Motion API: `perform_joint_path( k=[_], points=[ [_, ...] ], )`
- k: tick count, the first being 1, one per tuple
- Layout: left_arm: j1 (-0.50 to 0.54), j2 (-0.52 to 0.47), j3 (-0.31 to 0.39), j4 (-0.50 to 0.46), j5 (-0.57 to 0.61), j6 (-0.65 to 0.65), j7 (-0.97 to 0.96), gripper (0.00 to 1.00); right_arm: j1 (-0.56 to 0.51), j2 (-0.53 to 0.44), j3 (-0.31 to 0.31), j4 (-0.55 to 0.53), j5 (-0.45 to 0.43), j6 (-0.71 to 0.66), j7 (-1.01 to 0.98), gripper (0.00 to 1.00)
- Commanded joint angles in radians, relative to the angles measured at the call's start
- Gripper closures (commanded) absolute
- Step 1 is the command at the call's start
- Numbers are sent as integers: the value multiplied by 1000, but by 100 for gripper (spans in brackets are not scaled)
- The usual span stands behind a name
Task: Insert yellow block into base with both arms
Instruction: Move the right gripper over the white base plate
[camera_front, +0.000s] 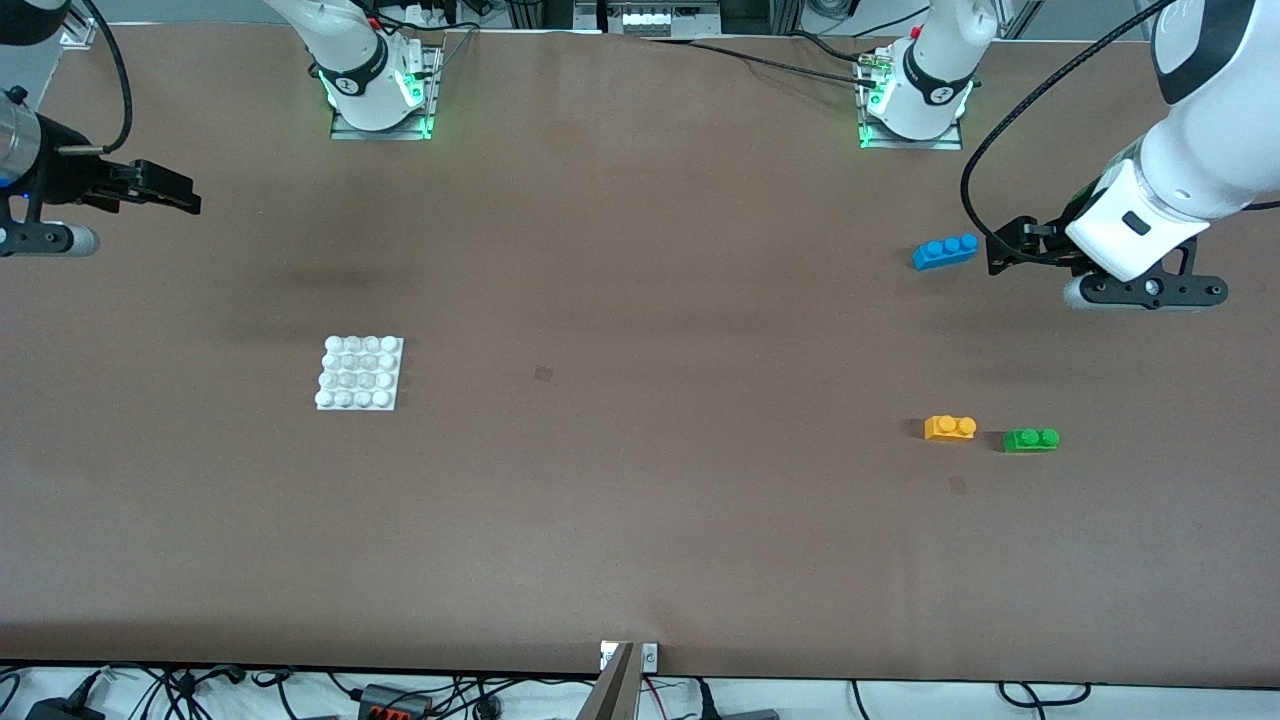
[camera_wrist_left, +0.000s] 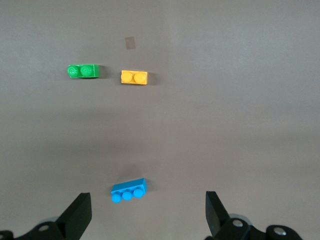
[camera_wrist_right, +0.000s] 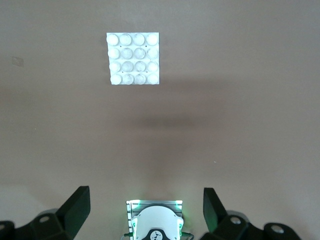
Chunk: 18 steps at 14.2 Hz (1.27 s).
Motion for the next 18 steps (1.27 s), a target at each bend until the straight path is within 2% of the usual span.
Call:
perform_joint_path(
  k=[1, 3, 4, 7, 10, 12, 14, 15, 18],
  points=[
    [-4, 4, 5, 14, -14, -13, 19, 0, -4, 55, -2, 58, 8, -15, -6, 0],
    [-6, 4, 5, 14, -14, -11, 19, 0, -2, 63, -4, 52, -1, 3, -2, 0],
    [-4, 4, 5, 15, -14, -11, 19, 0, -5, 92, -4, 31, -2, 59, -1, 0],
    [-4, 4, 6, 14, -16, -11, 56, 0, 1, 159, -4, -70, 1, 343, 0, 0],
    [-4, 4, 5, 15, -16, -11, 56, 0, -2, 199, -2, -210, 19, 536, 5, 0],
    [-4, 4, 5, 15, -16, -11, 54, 0, -12, 248, -2, -245, 36, 572, 5, 0],
    [-4, 4, 5, 15, -16, -13, 56, 0, -18, 307, -4, -245, 147, 575, 2, 0],
    [-4, 4, 5, 15, -16, -11, 54, 0, -21, 334, -4, -247, 171, 590, 2, 0],
    [-4, 4, 6, 15, -16, -11, 56, 0, -19, 402, -4, -250, 171, 678, -5, 0]
  ],
)
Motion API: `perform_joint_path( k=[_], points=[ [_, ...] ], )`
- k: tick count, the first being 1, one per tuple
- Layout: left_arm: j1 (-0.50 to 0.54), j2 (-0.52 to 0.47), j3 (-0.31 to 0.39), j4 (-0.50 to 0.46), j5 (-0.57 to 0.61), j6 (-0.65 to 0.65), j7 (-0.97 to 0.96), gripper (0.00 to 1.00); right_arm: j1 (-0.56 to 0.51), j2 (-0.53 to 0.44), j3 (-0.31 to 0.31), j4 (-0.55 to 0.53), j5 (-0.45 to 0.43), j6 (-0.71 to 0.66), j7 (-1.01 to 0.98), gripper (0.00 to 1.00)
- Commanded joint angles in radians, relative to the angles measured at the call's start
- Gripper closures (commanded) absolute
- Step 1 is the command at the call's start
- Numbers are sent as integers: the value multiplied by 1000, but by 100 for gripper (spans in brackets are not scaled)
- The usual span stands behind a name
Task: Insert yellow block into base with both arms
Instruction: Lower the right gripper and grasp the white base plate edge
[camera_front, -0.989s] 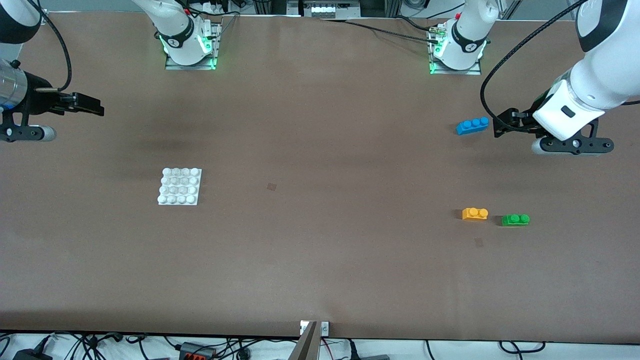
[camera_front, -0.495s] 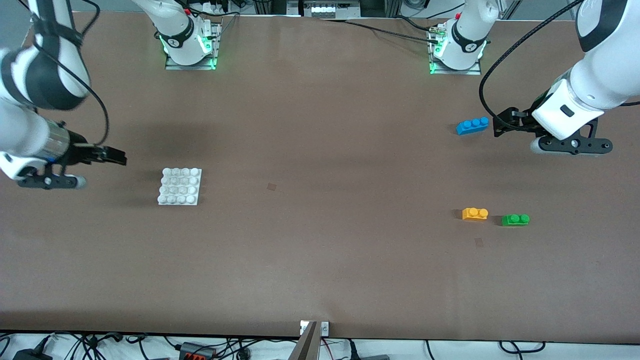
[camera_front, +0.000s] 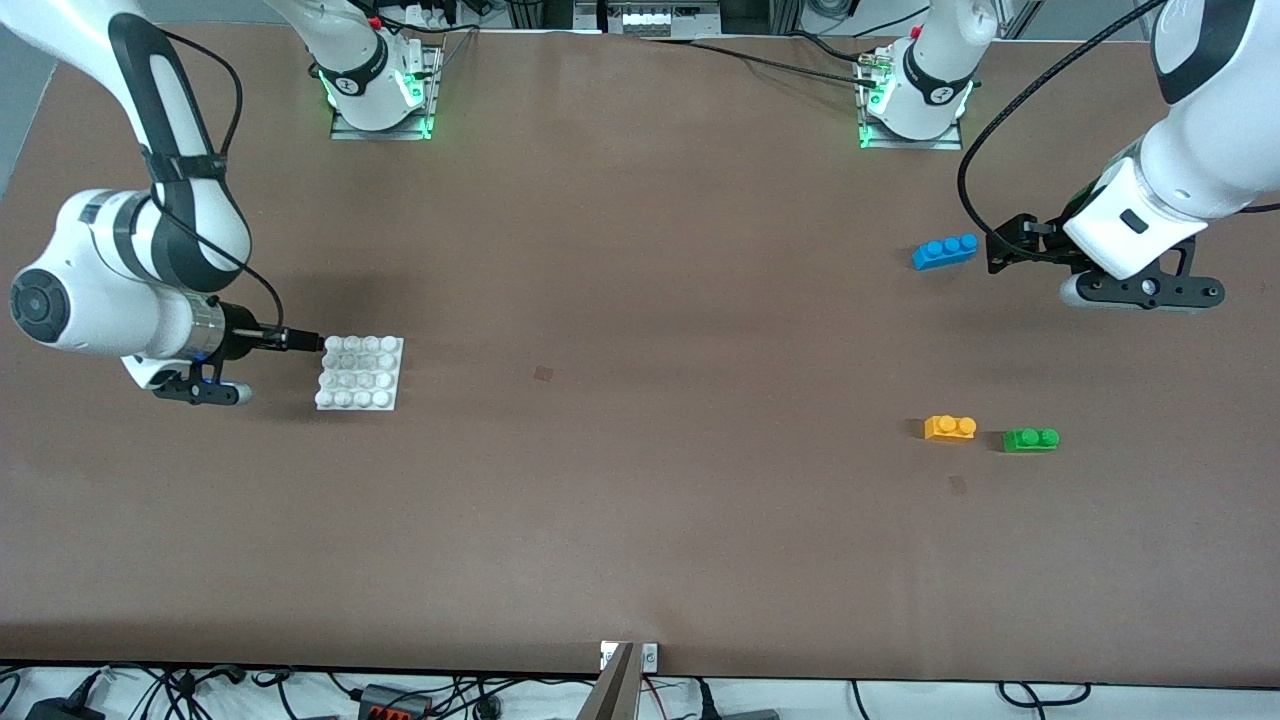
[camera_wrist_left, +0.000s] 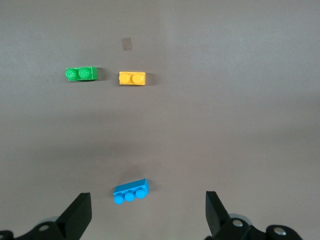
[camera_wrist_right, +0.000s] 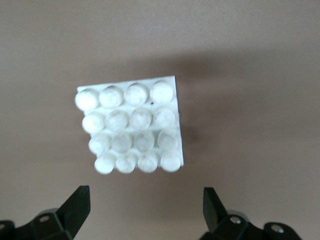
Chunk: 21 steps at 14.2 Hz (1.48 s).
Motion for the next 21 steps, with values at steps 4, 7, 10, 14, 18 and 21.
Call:
perform_joint_path(
  k=[4, 7, 10, 14, 18, 21],
  points=[
    [-4, 4, 6, 15, -16, -11, 20, 0, -2, 82, 4, -55, 18, 209, -10, 0],
    [-4, 4, 6, 15, -16, -11, 20, 0, 3, 82, 9, -129, 18, 345, -12, 0],
    [-4, 4, 5, 15, -16, -13, 22, 0, 9, 80, 12, -131, 18, 343, -10, 19],
    [-4, 4, 5, 15, -16, -11, 22, 0, 13, 95, 21, -129, 23, 349, -10, 22],
    [-1, 4, 5, 15, -16, -13, 22, 0, 10, 104, 37, -129, 23, 368, -12, 23],
    [-1, 4, 6, 15, -16, -11, 28, 0, 10, 114, 40, -129, 23, 380, -12, 31]
  ],
)
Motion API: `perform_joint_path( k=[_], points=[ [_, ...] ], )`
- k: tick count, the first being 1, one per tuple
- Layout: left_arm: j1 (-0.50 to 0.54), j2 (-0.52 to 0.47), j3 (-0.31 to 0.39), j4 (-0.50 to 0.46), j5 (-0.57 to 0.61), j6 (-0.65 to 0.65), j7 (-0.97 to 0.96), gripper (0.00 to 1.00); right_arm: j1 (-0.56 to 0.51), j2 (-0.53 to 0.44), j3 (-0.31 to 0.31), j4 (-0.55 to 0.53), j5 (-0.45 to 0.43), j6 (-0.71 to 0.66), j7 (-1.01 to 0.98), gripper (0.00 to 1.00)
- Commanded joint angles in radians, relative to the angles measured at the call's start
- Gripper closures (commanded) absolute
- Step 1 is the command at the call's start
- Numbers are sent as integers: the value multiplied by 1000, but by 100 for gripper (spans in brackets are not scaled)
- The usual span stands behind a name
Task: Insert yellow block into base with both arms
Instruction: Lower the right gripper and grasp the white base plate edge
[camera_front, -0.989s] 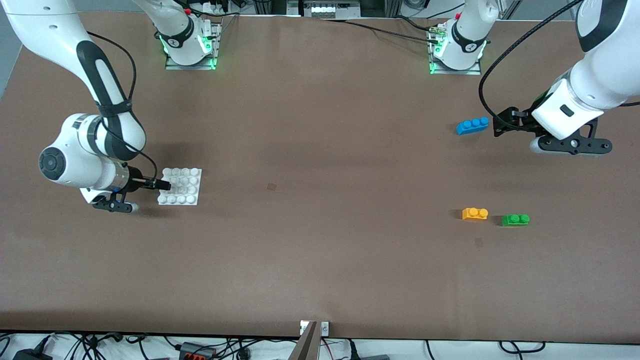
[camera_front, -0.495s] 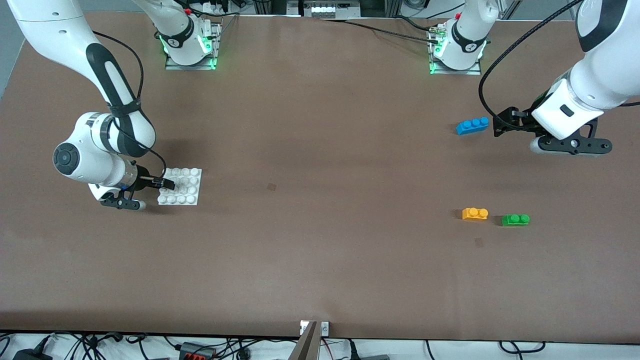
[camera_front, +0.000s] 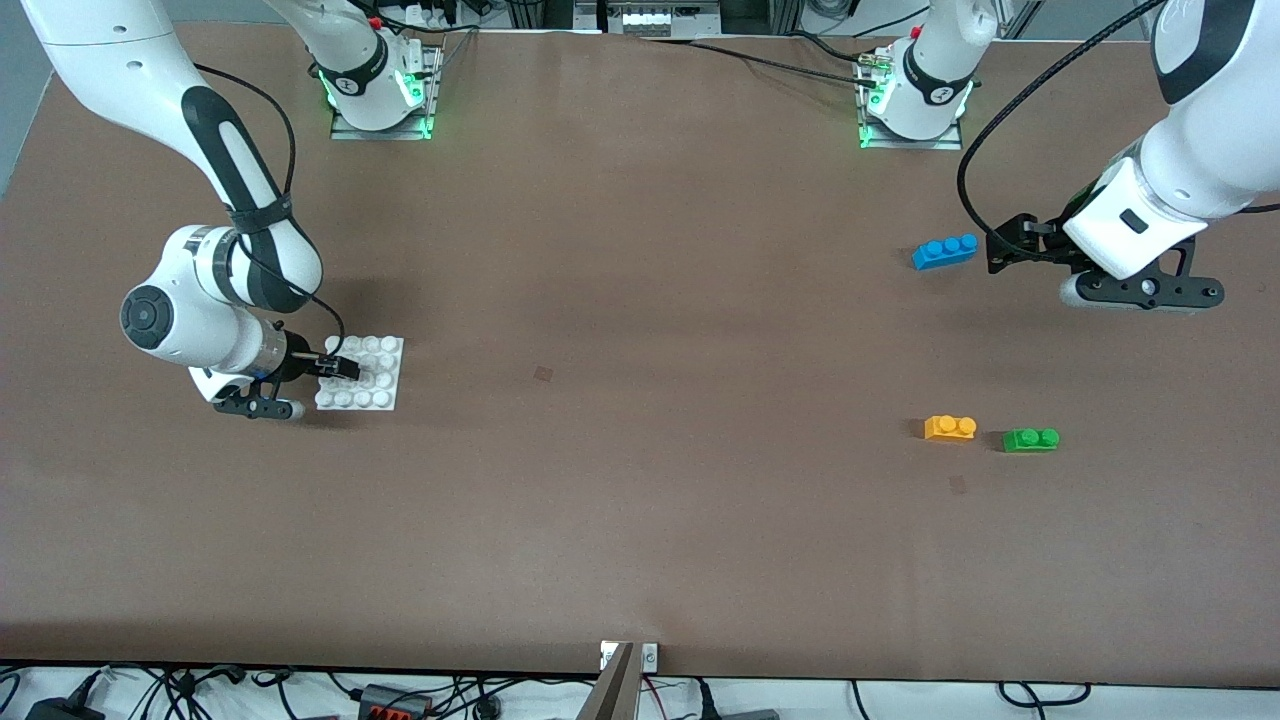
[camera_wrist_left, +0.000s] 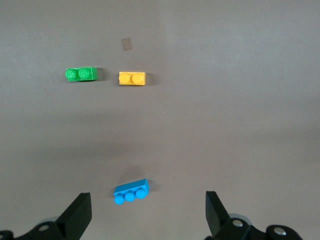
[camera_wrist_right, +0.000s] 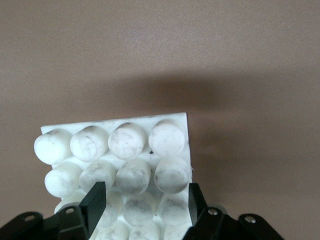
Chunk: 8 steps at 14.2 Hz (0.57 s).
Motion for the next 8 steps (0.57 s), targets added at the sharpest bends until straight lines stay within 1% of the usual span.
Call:
perform_joint_path(
  k=[1, 2, 4, 8],
  points=[
    [1, 4, 6, 15, -16, -11, 25, 0, 1, 1, 6, -16, 19, 26, -13, 32],
    [-1, 4, 6, 15, -16, -11, 25, 0, -1, 1, 6, -16, 19, 26, -22, 38],
    [1, 6, 6, 15, -16, -11, 26, 0, -2, 6, 6, -16, 19, 24, -36, 44],
    [1, 6, 6, 15, -16, -11, 29, 0, 1, 11, 7, -18, 19, 18, -37, 46]
  ],
)
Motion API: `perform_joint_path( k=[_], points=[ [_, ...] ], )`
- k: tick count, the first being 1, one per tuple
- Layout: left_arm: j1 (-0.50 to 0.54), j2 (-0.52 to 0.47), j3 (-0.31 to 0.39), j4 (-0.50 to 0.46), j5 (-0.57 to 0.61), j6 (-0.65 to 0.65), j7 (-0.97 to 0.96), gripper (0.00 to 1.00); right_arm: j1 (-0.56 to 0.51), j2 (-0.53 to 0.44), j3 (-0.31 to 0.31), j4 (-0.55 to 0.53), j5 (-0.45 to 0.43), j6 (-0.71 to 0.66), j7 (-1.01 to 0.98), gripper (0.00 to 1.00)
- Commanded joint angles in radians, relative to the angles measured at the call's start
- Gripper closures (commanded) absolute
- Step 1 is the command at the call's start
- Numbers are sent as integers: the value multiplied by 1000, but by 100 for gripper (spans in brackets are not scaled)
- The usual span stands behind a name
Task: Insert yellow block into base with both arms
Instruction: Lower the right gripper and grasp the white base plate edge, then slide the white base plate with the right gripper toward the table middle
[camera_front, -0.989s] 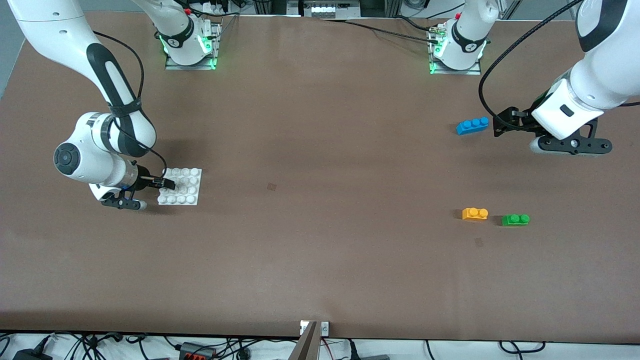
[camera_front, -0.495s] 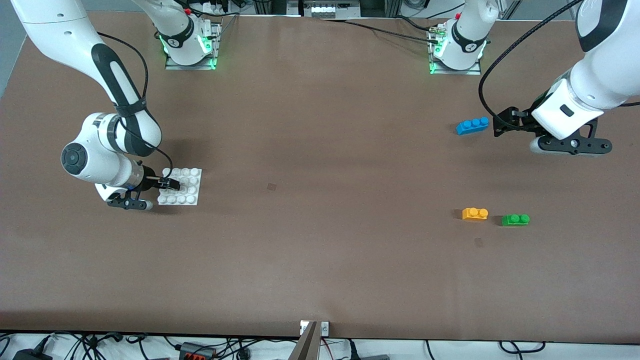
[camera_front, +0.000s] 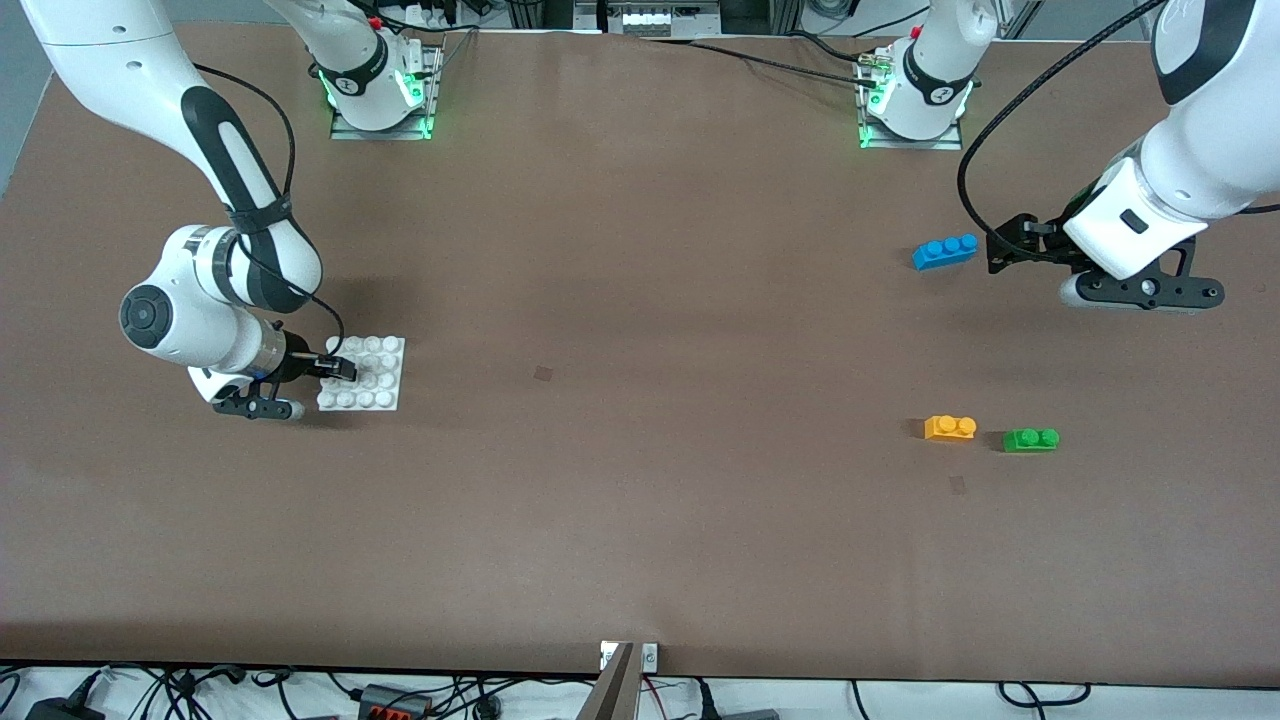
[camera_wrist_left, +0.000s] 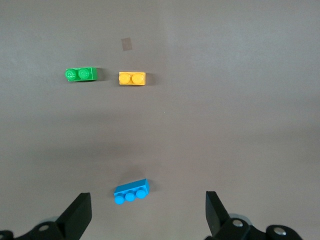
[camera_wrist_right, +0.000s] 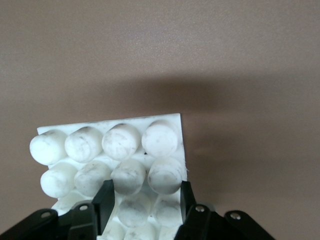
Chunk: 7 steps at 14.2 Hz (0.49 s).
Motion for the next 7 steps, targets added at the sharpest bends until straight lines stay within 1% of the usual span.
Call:
perform_joint_path(
  k=[1, 3, 7],
  points=[
    [-1, 6, 6, 15, -16, -11, 26, 0, 7, 17, 8, -17, 19, 17, -26, 46],
    [0, 6, 6, 15, -16, -11, 26, 0, 30, 26, 8, -23, 19, 15, -26, 46],
    [-1, 6, 6, 15, -16, -11, 26, 0, 114, 42, 8, -29, 21, 14, -14, 46]
  ],
)
